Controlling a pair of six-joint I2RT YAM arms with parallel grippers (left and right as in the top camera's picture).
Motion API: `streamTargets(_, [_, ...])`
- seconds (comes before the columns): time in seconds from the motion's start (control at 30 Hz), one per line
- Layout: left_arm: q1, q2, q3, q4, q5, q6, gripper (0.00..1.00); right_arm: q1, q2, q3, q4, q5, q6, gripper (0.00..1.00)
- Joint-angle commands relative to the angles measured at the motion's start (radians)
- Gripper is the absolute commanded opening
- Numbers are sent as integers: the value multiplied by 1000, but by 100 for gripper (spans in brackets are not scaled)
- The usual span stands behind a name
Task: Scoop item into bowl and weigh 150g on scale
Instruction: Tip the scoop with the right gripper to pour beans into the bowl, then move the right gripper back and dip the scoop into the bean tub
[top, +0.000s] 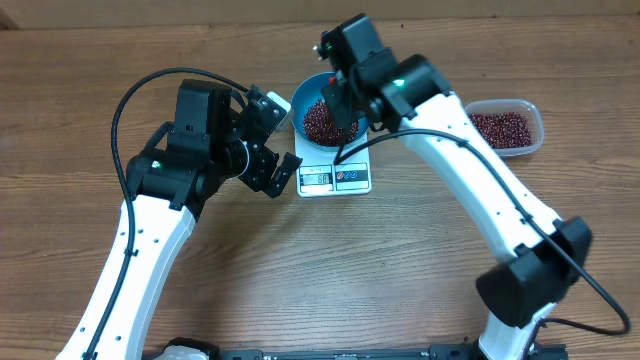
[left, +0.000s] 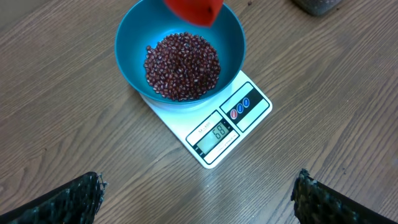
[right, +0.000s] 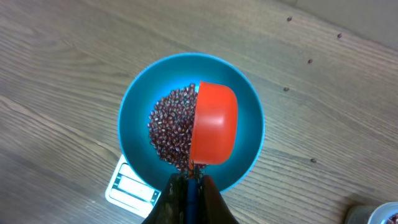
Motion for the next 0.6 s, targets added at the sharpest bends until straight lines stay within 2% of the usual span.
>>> streamTargets(0.0, [4,5,-3,3,8,-6,100,-40,-81,33,1,-92,-3,4])
streamTargets(0.23, [4,5,-4,3,8,-6,100,-144,-154,33,-11,-357,-3,4])
streamTargets(0.37, [4,5,-3,3,8,-6,99,-251,-213,33,-27,-502,-3,4])
streamTargets(0.57, [4,5,-4,3,8,-6,100,-452,-259,33,-118,-571,-13,4])
